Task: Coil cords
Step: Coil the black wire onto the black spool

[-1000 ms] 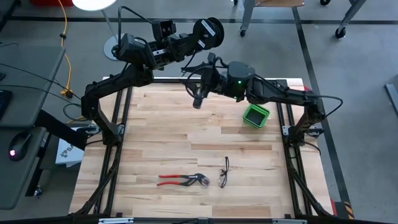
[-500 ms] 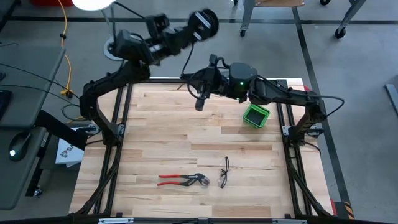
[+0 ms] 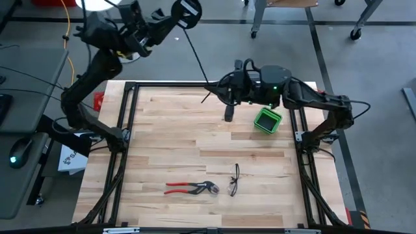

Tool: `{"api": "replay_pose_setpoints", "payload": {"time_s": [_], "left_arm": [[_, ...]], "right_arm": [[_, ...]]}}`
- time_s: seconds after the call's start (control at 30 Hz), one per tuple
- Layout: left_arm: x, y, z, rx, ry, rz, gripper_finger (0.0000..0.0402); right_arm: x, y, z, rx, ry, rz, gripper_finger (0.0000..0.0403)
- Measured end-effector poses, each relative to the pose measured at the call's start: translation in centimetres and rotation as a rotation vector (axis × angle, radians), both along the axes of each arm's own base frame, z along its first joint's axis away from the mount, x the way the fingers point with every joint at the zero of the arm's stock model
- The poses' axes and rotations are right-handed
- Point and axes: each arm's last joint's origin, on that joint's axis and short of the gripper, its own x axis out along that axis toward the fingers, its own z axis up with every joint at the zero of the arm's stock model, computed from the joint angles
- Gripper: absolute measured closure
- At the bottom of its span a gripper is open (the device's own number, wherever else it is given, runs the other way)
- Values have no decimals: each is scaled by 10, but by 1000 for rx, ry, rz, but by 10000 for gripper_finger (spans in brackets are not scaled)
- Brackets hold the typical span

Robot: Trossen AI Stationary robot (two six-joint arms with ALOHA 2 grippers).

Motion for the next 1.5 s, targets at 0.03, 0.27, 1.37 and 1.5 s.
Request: {"api": "replay_pose_setpoints", "payload": {"time_s": [0.03,0.27,1.37,1.5], "left_arm": [[-3,0,0,-4,14,7,401],[-23,-10,-8,-103,197,19,401],[47,-37,-82,-388,783,-499,401],[76,-41,-81,-352,697,-650,401]], "right_arm": [[-3,0,1,0,6,-1,402],[-18,-1,8,-5,19,-13,402],[-69,-20,29,-63,24,-181,403],[-69,-23,29,-47,17,-164,403]]}}
